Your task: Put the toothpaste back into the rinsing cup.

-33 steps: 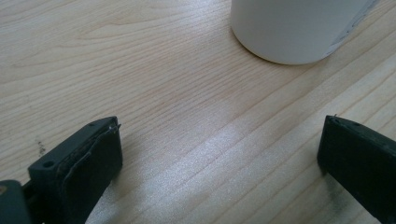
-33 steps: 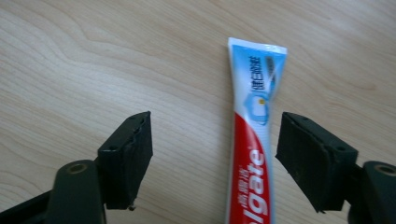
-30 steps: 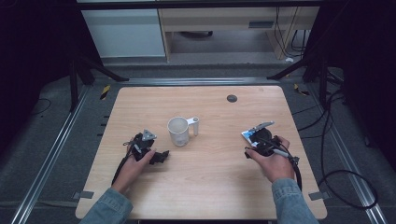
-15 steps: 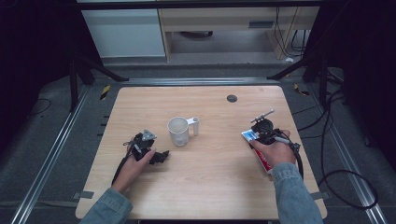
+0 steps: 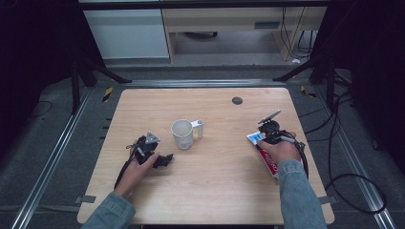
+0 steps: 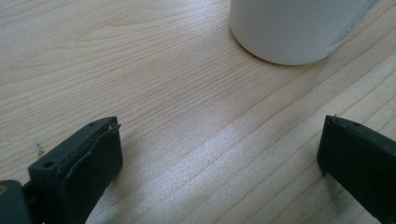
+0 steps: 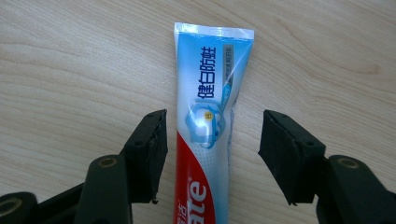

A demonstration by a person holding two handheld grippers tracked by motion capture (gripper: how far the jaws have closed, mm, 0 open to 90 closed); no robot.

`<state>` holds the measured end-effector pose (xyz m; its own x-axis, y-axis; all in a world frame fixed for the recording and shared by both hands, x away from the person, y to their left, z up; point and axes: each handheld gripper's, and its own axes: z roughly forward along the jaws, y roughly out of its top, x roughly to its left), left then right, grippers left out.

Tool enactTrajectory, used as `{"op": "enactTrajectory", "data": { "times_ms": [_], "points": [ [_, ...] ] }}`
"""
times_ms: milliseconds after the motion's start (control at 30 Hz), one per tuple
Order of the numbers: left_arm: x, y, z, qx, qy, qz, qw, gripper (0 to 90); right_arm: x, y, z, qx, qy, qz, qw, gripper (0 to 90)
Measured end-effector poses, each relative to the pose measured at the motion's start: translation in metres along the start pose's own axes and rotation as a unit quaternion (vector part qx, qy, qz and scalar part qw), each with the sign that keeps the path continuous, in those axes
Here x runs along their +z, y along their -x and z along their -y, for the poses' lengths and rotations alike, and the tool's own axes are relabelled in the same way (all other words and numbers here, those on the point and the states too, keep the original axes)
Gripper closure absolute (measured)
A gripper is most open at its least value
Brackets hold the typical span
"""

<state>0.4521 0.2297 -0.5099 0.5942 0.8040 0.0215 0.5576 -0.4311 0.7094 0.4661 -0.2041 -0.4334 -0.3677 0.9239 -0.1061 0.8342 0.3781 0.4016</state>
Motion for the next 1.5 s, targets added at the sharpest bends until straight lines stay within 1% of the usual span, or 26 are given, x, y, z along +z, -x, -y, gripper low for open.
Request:
{"op": "enactTrajectory", "data": {
  "times_ms": [133,167,333,467,500,600,667,733,833,900,933,1400,1500],
  "points": [
    [0.000,0.000,0.000,0.000,0.000,0.000,1.0000,0.0,0.005,-0.001,-0.004,0.000,-0.003,-0.001,1.0000,40.7],
    [0.000,0.000,0.000,0.000,0.000,0.000,1.0000,0.0,0.009,-0.001,-0.006,0.004,-0.006,-0.003,1.0000,40.4],
    [0.000,0.000,0.000,0.000,0.000,0.000,1.0000,0.0,0.015,-0.002,-0.011,0.004,-0.015,0.000,0.9999,40.8],
    [0.000,0.000,0.000,0.001,0.000,0.000,1.0000,0.0,0.019,-0.002,-0.012,0.001,-0.020,0.000,0.9998,41.0],
    [0.000,0.000,0.000,0.001,0.000,0.000,1.0000,0.0,0.023,-0.002,-0.011,0.001,-0.029,0.000,0.9996,41.0],
    [0.000,0.000,0.000,0.001,0.000,0.000,1.0000,0.0,0.027,-0.002,-0.010,0.000,-0.036,0.000,0.9993,41.2],
    [0.000,0.000,0.000,0.001,0.000,0.000,1.0000,0.0,0.030,-0.001,-0.009,0.001,-0.038,-0.002,0.9993,42.3],
    [0.000,0.000,0.000,0.001,0.000,0.001,1.0000,0.0,0.034,-0.001,-0.008,0.001,-0.046,-0.002,0.9990,44.4],
    [0.000,0.000,0.000,0.001,0.000,0.001,1.0000,0.0,0.036,0.000,-0.008,0.001,-0.047,-0.004,0.9989,47.3],
    [0.000,0.000,0.000,0.001,0.000,0.001,1.0000,0.0,0.037,0.000,-0.009,0.001,-0.053,-0.007,0.9986,49.0],
    [0.000,0.000,0.000,0.001,0.000,0.001,1.0000,0.0,0.038,-0.001,-0.009,-0.003,-0.055,-0.007,0.9985,50.6],
    [0.000,0.000,0.000,0.001,0.000,0.001,1.0000,0.0,0.041,0.004,-0.011,-0.005,-0.073,-0.019,0.9971,52.8],
    [0.000,0.000,0.000,0.001,0.000,0.001,1.0000,0.0,0.041,0.004,-0.011,-0.002,-0.075,-0.020,0.9970,53.6]
  ]
}}
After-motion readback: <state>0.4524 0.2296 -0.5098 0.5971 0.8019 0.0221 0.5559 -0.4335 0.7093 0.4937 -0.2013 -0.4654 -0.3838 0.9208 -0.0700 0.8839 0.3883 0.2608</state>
